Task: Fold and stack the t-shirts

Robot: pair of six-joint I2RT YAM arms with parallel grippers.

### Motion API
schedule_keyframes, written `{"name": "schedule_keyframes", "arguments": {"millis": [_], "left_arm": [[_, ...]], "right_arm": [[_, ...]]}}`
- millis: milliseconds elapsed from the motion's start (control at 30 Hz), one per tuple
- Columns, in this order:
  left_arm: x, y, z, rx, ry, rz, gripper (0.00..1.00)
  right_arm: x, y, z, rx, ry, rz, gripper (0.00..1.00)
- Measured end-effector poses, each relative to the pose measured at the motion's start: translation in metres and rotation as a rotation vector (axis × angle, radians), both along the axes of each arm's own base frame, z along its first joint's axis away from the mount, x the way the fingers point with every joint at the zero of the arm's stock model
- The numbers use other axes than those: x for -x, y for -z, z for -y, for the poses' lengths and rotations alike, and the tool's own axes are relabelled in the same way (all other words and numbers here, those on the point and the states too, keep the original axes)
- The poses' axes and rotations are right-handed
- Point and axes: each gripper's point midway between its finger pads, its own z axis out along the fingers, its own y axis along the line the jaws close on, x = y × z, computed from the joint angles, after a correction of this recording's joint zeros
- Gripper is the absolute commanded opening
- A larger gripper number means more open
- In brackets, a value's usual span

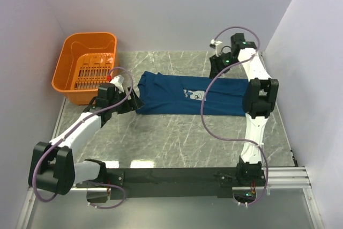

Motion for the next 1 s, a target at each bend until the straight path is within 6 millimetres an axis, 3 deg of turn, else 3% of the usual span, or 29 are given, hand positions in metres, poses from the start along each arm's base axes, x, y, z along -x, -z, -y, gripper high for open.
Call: {"name": "schedule_keyframes", "arguments": {"millis": [233, 333, 367, 433, 533, 600, 733, 767, 900, 1000], "left_arm": [[0.003, -0.020, -0.003, 0.033, -0.045, 0.058, 0.84], [0.007, -0.020, -0.004, 0.051, -0.060, 0.054, 0.81], [0.007, -0.020, -0.003, 0.057, -0.065, 0.048, 0.80], [0.008, -0.018, -0.002, 0.071, -0.073, 0.034, 0.76], [0.005, -0.013, 0.003, 0.095, -0.086, 0.006, 0.53], [0.005, -0.004, 0.013, 0.096, -0.070, -0.032, 0.43], [0.006, 0.012, 0.057, 0.065, 0.014, -0.115, 0.01], [0.002, 0.012, 0.076, 0.054, 0.053, -0.116, 0.01], [-0.016, 0.011, 0.114, 0.032, 0.096, -0.120, 0.01], [-0.031, 0.015, 0.137, 0.024, 0.113, -0.122, 0.01]], "right_arm": [[0.007, 0.000, -0.085, -0.018, -0.082, -0.018, 0.57], [0.011, 0.003, -0.111, 0.002, -0.122, -0.008, 0.41], [0.010, 0.004, -0.115, 0.015, -0.128, 0.003, 0.28], [0.003, 0.007, -0.115, 0.050, -0.118, 0.020, 0.17], [-0.012, 0.013, -0.099, 0.111, -0.071, 0.047, 0.07], [-0.018, 0.016, -0.083, 0.139, -0.036, 0.048, 0.03], [-0.027, 0.030, -0.037, 0.174, 0.042, 0.028, 0.00], [-0.026, 0.038, -0.013, 0.185, 0.078, 0.004, 0.00], [-0.018, 0.057, 0.049, 0.195, 0.171, -0.062, 0.00], [-0.003, 0.067, 0.083, 0.173, 0.212, -0.110, 0.00]]}}
